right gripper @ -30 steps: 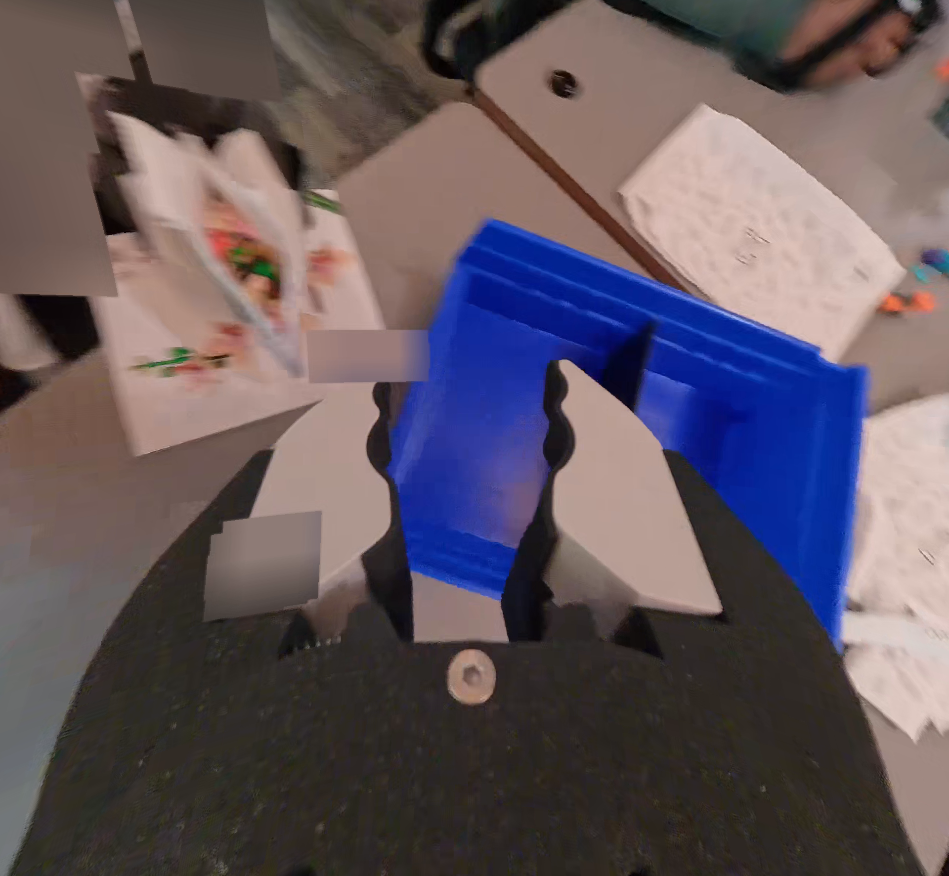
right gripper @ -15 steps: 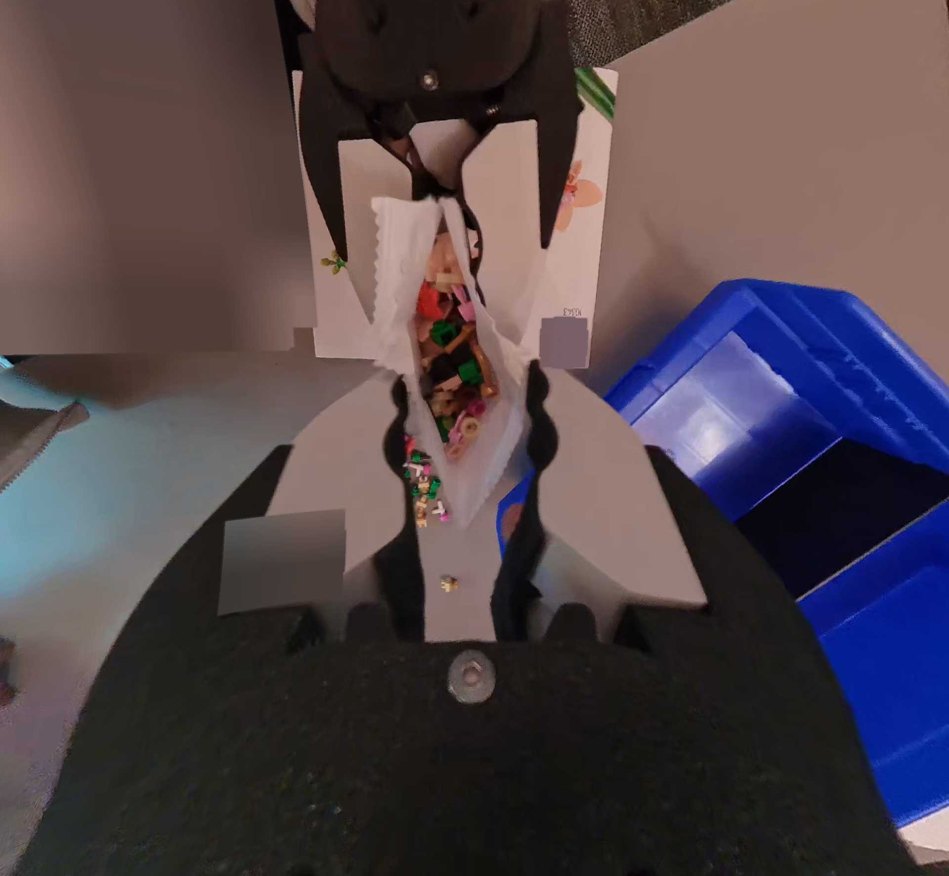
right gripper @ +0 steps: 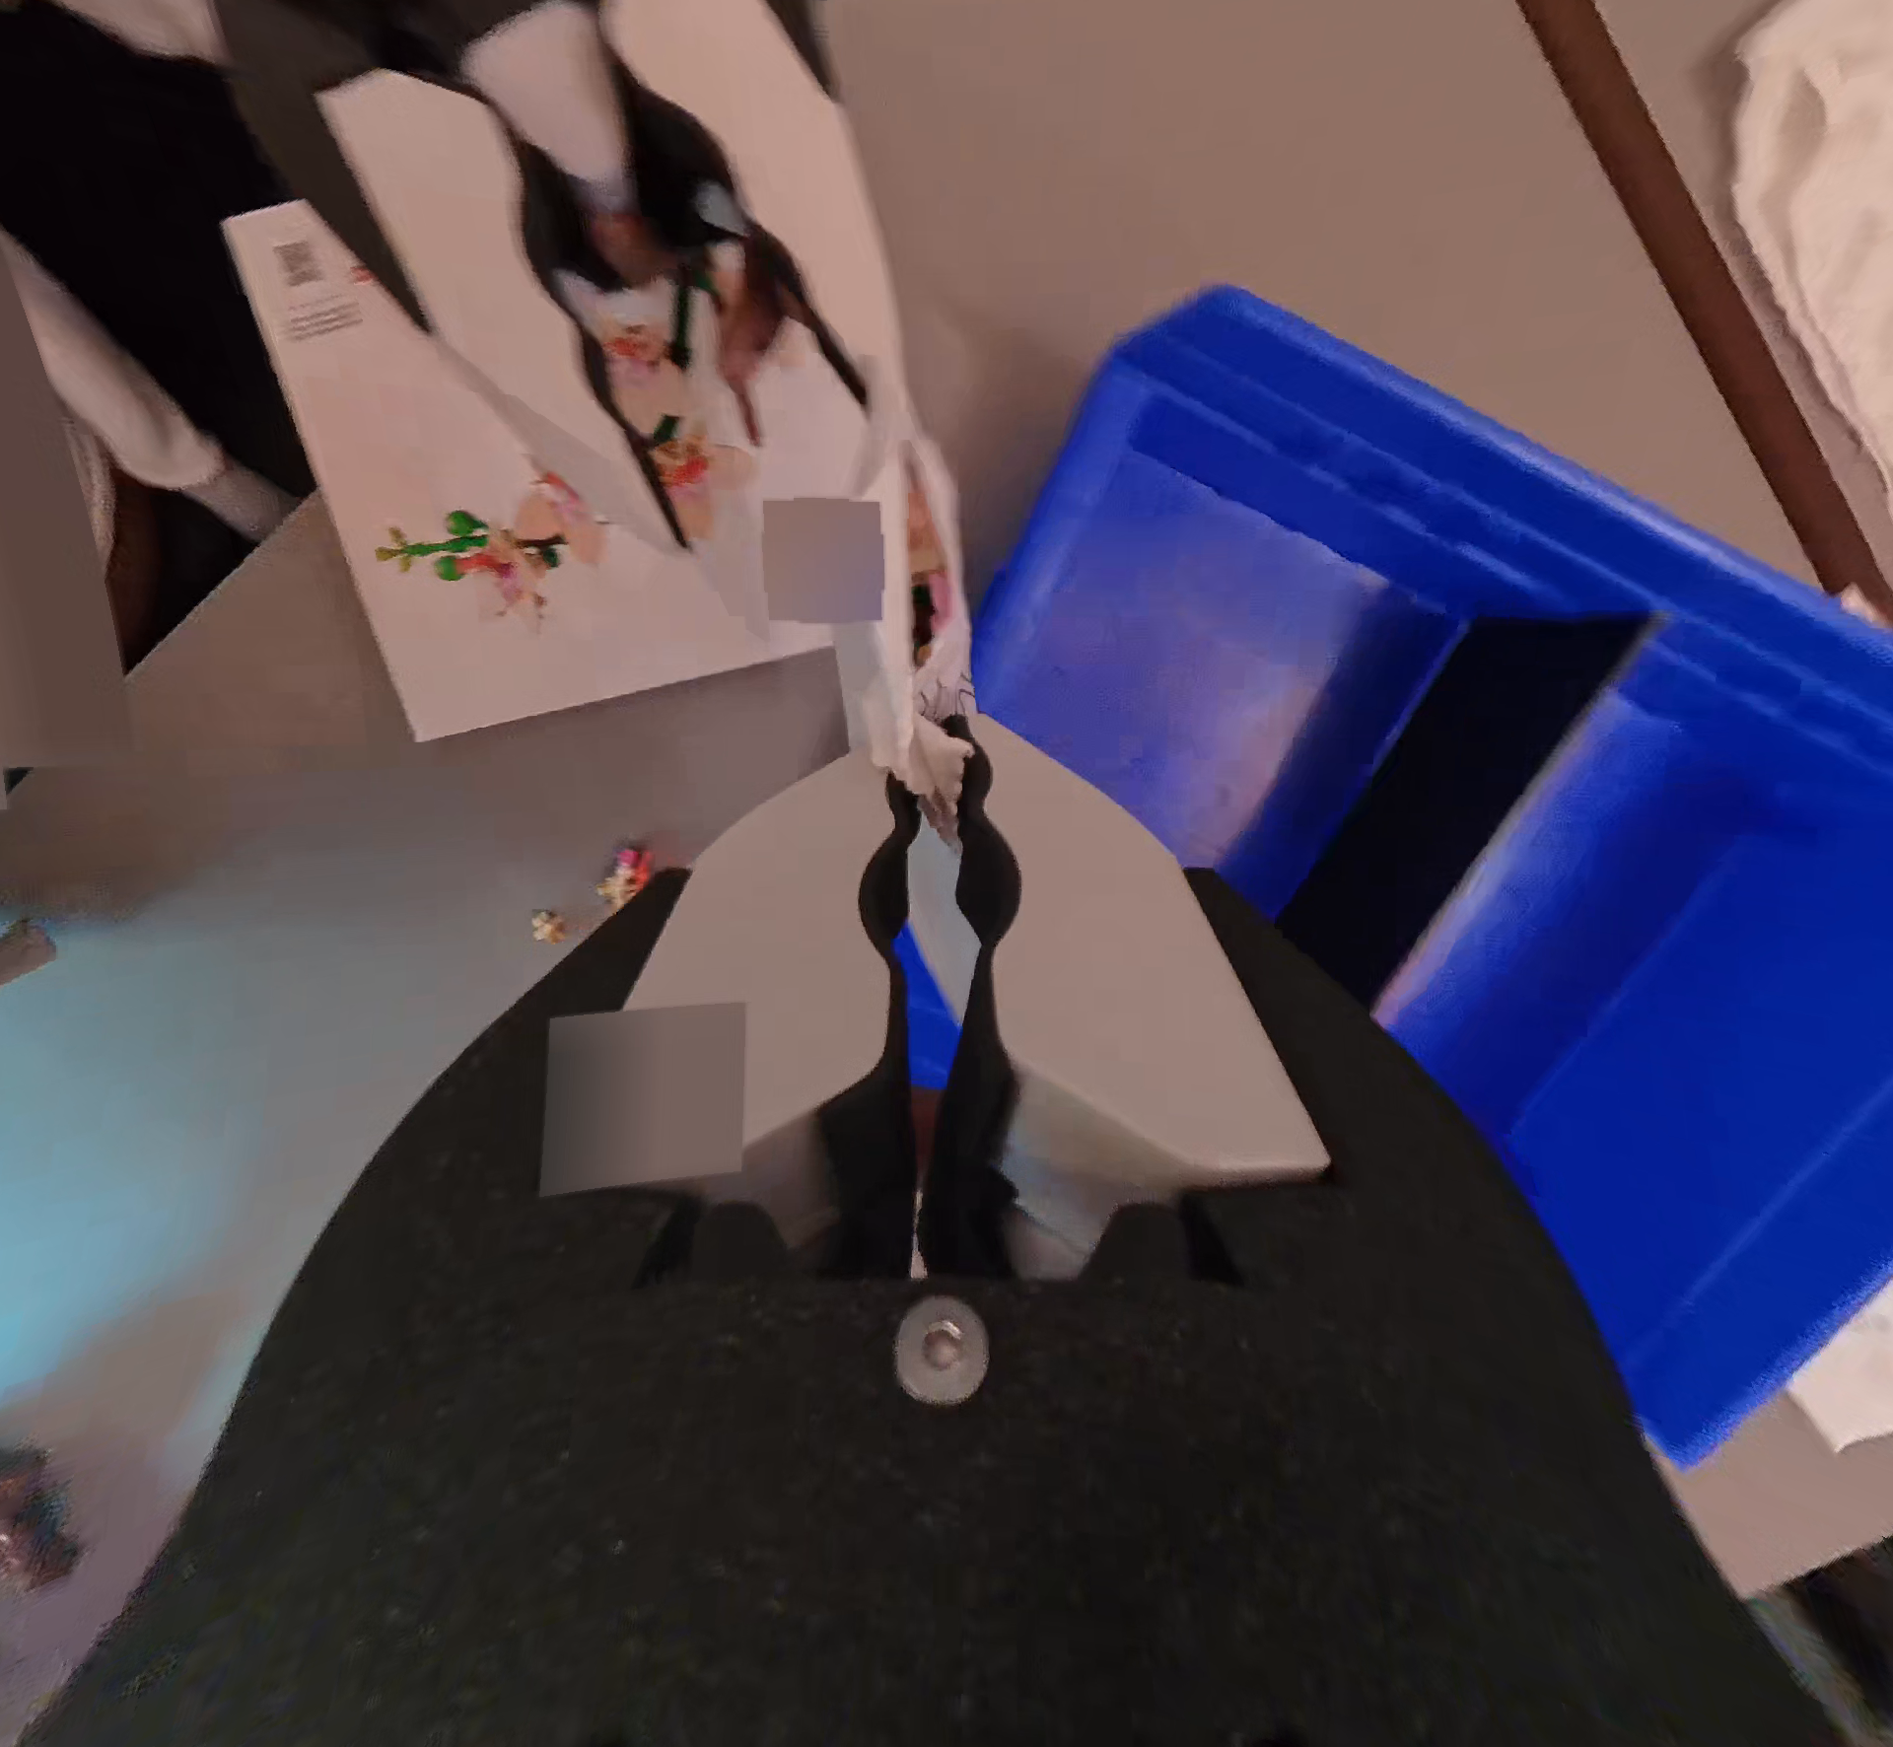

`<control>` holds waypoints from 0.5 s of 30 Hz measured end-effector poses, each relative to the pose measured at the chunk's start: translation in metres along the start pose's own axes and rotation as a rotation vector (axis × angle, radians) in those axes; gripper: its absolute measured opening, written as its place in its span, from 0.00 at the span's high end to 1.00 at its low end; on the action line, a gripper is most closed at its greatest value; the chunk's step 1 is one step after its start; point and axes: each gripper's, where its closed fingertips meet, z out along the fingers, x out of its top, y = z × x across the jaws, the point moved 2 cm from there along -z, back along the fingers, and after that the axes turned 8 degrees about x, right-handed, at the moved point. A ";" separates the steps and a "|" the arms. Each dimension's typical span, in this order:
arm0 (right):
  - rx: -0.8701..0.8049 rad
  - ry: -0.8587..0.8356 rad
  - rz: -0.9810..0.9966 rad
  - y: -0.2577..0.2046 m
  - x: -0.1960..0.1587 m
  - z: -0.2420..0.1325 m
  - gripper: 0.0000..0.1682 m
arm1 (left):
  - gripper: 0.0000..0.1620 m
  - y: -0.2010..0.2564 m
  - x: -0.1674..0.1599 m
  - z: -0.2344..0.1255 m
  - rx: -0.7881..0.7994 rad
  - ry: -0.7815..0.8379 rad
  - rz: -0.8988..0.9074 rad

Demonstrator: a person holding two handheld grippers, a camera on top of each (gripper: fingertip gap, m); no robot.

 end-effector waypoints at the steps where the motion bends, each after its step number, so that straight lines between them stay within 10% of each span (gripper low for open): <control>1: -0.014 -0.007 0.051 0.014 -0.006 -0.002 0.97 | 0.72 -0.004 -0.001 -0.002 0.016 -0.002 0.007; 15: -0.185 -0.344 0.480 0.131 -0.048 0.041 0.97 | 0.73 0.002 -0.014 -0.002 0.023 -0.049 0.165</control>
